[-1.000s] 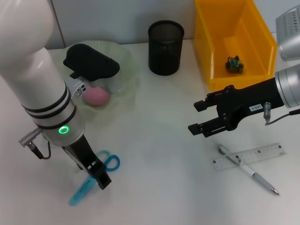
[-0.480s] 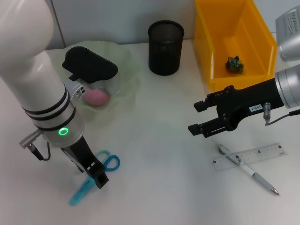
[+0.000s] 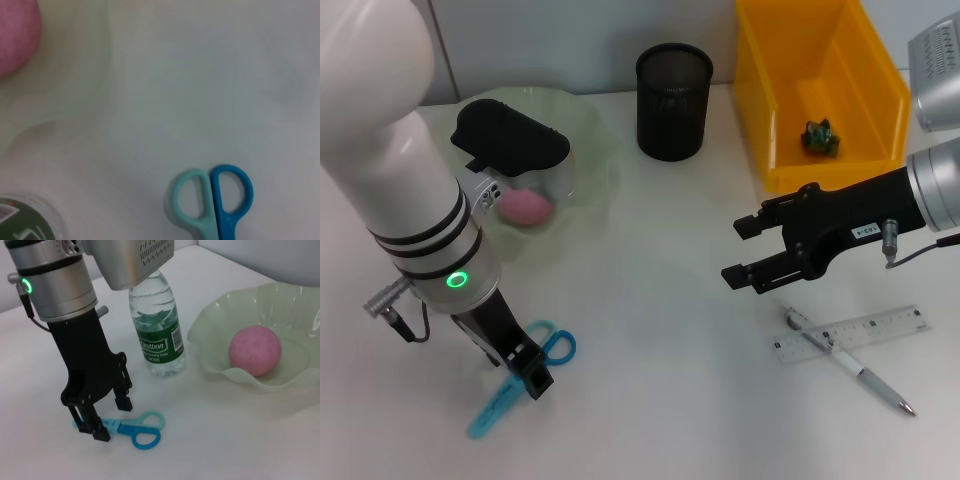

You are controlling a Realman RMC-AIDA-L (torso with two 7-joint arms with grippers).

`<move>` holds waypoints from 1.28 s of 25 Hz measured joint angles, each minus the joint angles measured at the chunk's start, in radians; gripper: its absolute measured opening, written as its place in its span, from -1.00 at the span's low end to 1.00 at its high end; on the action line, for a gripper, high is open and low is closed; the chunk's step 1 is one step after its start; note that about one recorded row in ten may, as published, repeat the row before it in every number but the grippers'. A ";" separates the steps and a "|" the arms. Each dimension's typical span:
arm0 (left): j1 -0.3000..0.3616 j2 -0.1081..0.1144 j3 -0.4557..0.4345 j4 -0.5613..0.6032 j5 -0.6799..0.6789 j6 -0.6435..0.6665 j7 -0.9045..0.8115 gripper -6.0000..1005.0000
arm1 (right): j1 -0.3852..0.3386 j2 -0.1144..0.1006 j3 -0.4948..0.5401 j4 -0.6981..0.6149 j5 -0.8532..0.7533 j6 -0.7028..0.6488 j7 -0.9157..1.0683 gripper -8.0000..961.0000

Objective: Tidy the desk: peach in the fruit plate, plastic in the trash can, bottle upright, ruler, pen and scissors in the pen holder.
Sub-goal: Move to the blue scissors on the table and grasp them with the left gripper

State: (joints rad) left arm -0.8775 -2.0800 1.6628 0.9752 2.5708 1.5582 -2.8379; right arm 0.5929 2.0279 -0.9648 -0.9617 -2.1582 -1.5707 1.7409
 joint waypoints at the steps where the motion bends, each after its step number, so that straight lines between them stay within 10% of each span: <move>1: 0.000 0.000 0.000 0.000 0.000 -0.001 -0.001 0.16 | 0.000 0.000 0.000 0.000 0.000 0.000 -0.001 0.42; 32: -0.021 0.000 0.003 -0.059 -0.007 -0.031 0.007 -0.07 | 0.002 -0.002 0.000 0.000 -0.007 0.014 -0.011 0.40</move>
State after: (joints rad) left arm -0.8984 -2.0801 1.6662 0.9165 2.5633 1.5273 -2.8308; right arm 0.5946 2.0263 -0.9652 -0.9618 -2.1656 -1.5569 1.7302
